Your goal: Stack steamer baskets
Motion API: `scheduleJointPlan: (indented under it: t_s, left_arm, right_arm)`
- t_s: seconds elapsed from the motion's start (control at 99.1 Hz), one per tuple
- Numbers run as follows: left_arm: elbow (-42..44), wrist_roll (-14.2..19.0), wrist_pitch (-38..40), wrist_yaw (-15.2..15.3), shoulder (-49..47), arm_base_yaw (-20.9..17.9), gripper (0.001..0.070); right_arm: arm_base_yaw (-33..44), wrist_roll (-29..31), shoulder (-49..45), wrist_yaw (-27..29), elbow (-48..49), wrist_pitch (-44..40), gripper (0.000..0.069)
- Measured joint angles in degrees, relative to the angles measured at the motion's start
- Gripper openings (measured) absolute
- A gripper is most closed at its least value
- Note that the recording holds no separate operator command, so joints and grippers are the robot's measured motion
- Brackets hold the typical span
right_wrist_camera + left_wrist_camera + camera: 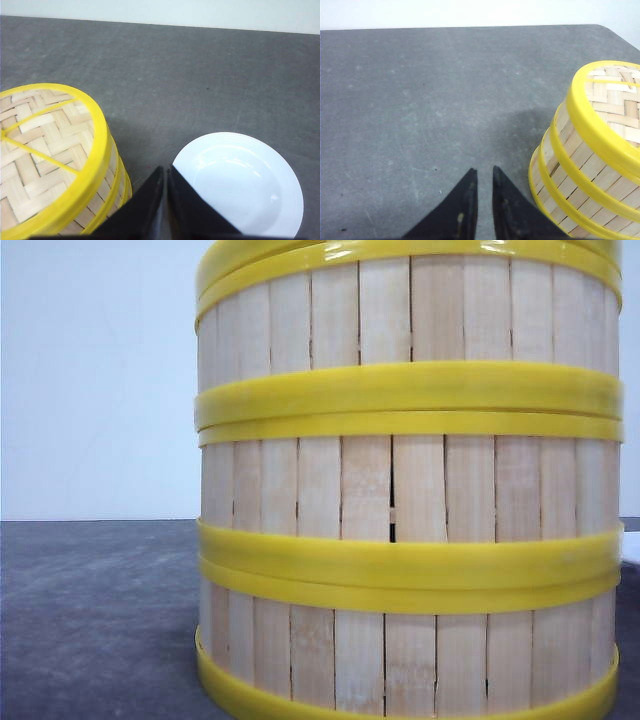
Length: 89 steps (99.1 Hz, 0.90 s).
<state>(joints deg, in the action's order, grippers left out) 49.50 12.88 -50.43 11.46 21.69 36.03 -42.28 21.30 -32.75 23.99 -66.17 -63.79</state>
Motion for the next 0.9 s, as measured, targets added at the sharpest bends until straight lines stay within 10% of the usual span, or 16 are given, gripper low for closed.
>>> scheduleJointPlan:
  t_s: [0.504, 0.898]
  left_arm:
    - [0.00, -2.27, 0.44, 0.46, 0.00, -0.81, 0.0026]
    - [-13.88, -6.08, 14.36, 0.33, -6.97, -23.39, 0.0026]
  right_arm:
    - [0.00, 0.00, 0.00, 0.00, 0.00, 0.00, 0.0009]
    - [0.00, 0.00, 0.00, 0.00, 0.00, 0.00, 0.0009]
